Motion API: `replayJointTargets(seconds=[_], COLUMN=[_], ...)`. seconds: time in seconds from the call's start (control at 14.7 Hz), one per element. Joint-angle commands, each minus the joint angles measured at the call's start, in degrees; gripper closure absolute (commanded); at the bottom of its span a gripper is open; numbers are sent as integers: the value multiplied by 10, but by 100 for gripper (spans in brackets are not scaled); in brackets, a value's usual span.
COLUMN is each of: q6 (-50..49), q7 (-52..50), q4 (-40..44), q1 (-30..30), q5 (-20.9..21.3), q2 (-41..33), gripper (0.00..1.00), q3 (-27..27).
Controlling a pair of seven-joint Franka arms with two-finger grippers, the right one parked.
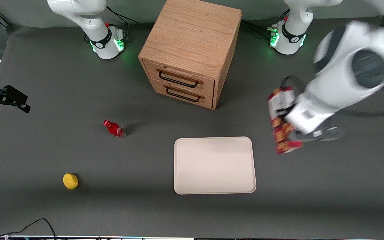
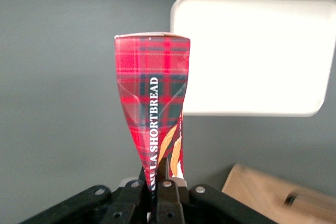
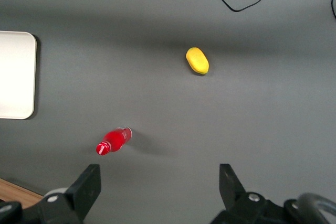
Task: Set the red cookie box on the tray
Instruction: 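Carry the held box over the cream tray and lower it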
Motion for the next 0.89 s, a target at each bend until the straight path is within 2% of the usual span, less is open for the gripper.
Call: replayJointTargets(seconds=[0.0, 0.2, 0.34, 0.41, 0.48, 0.55, 0.82], q6=[96, 242, 291, 296, 296, 295, 228], q7=[-26, -45, -64, -66, -66, -67, -55], q4=[27, -2, -28, -31, -31, -33, -36], q1=[-1, -7, -6, -6, -7, -6, 4], q5=[49, 118, 170, 177, 180, 188, 177], q2=[105, 176, 194, 199, 204, 204, 158], gripper=[100, 100, 100, 100, 58, 1, 0], q3=[-15, -15, -15, -14, -14, -14, -18])
